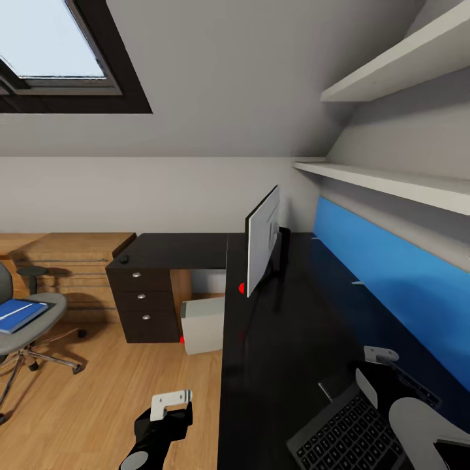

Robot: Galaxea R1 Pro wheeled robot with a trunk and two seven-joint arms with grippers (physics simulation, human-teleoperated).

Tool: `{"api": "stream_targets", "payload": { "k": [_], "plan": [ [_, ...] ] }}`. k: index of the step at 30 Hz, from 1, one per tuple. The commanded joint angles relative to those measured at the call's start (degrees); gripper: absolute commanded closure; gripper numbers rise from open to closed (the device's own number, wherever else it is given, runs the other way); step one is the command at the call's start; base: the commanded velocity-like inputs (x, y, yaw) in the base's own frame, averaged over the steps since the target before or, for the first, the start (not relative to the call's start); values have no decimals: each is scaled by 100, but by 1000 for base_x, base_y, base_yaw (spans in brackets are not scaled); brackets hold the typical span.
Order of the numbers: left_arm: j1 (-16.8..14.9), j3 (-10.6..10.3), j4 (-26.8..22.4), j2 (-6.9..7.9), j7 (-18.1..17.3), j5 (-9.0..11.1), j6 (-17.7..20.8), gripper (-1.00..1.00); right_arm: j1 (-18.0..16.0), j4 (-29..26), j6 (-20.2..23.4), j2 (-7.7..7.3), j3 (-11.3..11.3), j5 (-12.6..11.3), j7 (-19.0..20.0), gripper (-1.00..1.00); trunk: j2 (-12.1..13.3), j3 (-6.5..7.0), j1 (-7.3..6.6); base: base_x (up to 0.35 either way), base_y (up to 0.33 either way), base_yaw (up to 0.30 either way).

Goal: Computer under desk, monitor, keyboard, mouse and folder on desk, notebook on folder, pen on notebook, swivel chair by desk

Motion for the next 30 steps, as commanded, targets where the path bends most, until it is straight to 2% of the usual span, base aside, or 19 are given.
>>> {"api": "stream_targets", "payload": {
  "k": [1, 22, 30],
  "plan": [
    [-2, -4, -9, 0, 45, 50, 9, -100, 3, 75, 66, 0, -10, -38, -6, -100, -3, -6, 0, -9, 0, 0],
    [-5, -21, 21, 0, 45, 46, 8, -100, 2, 66, 66, 0, -10, -29, -3, -100, -3, -6, 0, -134, 26, 0],
    [-3, -22, 42, 0, 41, 46, 6, -100, 3, 57, 66, 0, -10, -29, 3, -100, -3, -6, 0, 52, 144, 0]
  ]
}}
